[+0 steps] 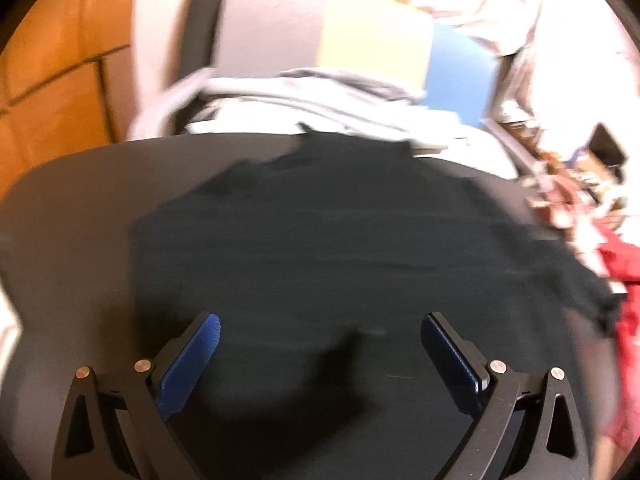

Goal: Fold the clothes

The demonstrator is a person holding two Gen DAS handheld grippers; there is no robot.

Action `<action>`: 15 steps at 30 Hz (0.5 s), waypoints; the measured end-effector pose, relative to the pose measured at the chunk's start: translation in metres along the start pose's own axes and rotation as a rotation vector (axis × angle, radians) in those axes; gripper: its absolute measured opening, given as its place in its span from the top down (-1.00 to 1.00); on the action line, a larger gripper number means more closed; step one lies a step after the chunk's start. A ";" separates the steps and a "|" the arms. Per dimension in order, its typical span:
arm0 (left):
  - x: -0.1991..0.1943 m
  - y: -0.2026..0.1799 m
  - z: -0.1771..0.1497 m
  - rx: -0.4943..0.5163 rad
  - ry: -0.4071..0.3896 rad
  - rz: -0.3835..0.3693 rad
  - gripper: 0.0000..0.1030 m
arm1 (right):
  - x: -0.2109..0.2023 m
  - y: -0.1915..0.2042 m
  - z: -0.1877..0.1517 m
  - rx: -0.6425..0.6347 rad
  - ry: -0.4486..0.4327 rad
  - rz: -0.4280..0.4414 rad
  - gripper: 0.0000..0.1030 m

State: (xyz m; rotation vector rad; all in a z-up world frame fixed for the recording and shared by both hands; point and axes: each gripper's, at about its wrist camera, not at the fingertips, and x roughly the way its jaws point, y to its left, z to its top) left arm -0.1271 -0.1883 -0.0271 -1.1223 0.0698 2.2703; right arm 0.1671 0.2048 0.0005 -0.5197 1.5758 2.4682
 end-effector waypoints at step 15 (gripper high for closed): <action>0.031 -0.061 -0.050 0.167 0.076 0.030 -0.98 | -0.041 -0.054 0.014 -0.235 -0.193 -0.817 0.23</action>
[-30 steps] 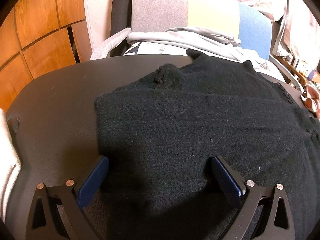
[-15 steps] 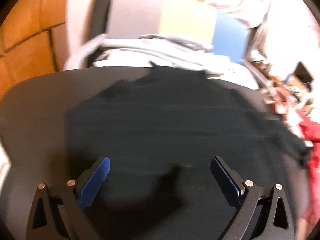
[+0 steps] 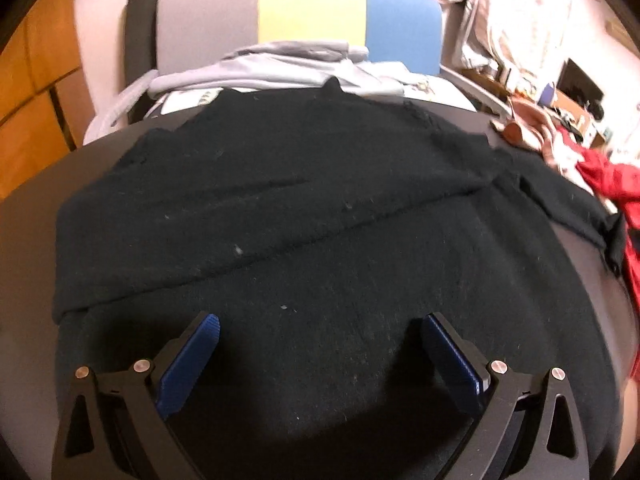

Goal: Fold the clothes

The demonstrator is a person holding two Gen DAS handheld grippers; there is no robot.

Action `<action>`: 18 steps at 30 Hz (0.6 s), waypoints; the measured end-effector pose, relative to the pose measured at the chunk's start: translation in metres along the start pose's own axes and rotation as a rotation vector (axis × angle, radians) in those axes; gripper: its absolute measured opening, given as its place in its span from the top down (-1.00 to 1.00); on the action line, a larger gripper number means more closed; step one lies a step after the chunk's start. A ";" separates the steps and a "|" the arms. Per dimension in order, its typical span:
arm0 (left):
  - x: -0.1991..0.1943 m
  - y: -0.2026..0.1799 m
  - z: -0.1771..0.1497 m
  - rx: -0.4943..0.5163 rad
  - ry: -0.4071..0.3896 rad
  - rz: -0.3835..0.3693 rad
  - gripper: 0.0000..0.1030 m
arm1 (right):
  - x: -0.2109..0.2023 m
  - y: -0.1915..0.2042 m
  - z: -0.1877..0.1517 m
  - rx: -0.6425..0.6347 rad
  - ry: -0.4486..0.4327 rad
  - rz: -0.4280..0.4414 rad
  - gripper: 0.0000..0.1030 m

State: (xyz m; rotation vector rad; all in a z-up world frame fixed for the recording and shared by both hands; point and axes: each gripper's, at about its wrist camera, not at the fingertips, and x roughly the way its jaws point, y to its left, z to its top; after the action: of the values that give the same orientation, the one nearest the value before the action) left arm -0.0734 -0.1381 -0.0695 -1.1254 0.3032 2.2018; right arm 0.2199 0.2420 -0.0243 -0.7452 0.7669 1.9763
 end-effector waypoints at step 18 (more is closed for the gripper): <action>-0.010 -0.008 0.018 -0.112 0.055 -0.203 -1.00 | 0.003 0.028 0.016 0.156 0.082 0.592 0.80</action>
State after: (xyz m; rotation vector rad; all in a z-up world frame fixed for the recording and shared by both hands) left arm -0.0755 -0.1276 -0.0500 -1.2218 0.0850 2.0321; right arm 0.1913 0.2432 -0.0104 -0.5441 1.2879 2.3752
